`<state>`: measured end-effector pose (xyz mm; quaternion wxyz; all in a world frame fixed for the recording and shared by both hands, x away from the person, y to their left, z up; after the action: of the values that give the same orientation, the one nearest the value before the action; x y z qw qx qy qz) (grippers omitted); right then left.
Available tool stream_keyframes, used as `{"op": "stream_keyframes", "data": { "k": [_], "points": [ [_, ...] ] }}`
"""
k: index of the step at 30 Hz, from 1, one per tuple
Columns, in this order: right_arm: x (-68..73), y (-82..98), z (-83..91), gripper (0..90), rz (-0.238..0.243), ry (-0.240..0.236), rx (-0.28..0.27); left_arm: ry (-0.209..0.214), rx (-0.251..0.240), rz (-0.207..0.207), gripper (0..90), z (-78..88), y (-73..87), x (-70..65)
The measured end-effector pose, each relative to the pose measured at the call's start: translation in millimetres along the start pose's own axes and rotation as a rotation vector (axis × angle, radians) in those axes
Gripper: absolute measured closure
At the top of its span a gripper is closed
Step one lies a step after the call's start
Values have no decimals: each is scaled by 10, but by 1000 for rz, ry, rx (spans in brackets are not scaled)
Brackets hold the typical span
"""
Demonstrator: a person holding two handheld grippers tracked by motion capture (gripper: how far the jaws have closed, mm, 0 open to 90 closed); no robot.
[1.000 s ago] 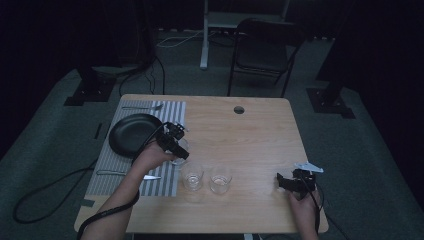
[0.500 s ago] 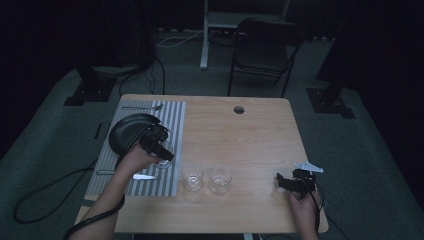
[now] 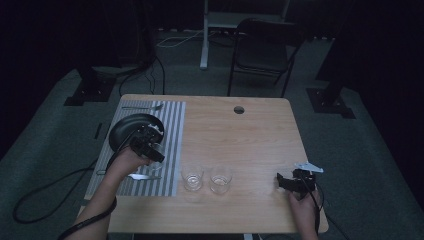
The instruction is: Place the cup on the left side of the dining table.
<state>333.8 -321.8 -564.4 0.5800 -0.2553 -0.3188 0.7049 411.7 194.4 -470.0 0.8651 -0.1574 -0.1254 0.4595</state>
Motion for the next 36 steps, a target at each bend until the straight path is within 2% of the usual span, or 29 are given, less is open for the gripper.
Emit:
{"op": "stream_keyframes", "data": {
  "k": [4,7,9,10,11,12,14,15,16,17,19,27,29,31,36],
  "points": [
    [0,0,0,119,0,0,0,16,-56,57,182,-20,39,52],
    [0,0,0,119,0,0,0,29,-77,63,177,-38,92,61],
    [0,0,0,119,0,0,0,21,-105,74,174,-37,122,56],
    [0,0,0,119,0,0,0,30,-103,82,138,-45,133,56],
    [0,0,0,119,0,0,0,29,-106,88,62,-54,144,53],
    [0,0,0,119,-1,0,0,18,-114,92,23,-57,155,49],
    [0,0,0,119,0,0,0,3,-166,95,20,-50,182,34],
    [0,0,0,119,0,0,0,-21,-195,83,20,-43,199,25],
    [0,0,0,119,0,0,0,-30,-206,93,20,-39,212,21],
    [0,0,0,119,0,0,0,-20,-214,108,20,-36,228,27],
    [0,0,0,119,0,0,0,5,-220,143,20,-47,269,26],
    [0,0,1,119,0,0,0,-37,-248,173,0,-78,450,10],
    [0,0,0,120,0,0,0,-29,-264,190,0,-63,481,15],
    [0,0,0,119,0,0,0,-50,-265,188,0,-57,521,13],
    [0,0,0,119,0,0,0,-63,-274,194,0,-43,637,-7]
  ]
}}
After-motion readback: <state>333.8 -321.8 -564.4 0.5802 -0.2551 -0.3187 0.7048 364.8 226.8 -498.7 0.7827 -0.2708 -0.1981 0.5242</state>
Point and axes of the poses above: each handheld gripper's, and its own axes: z roughly backward along the jaws, y roughly out of its underside, x roughly to its left, the point moved 2 cm from there along -z, roughly forward along the jaws, and after that the axes turned 2 degrees about -x, right-handed, at the moved point
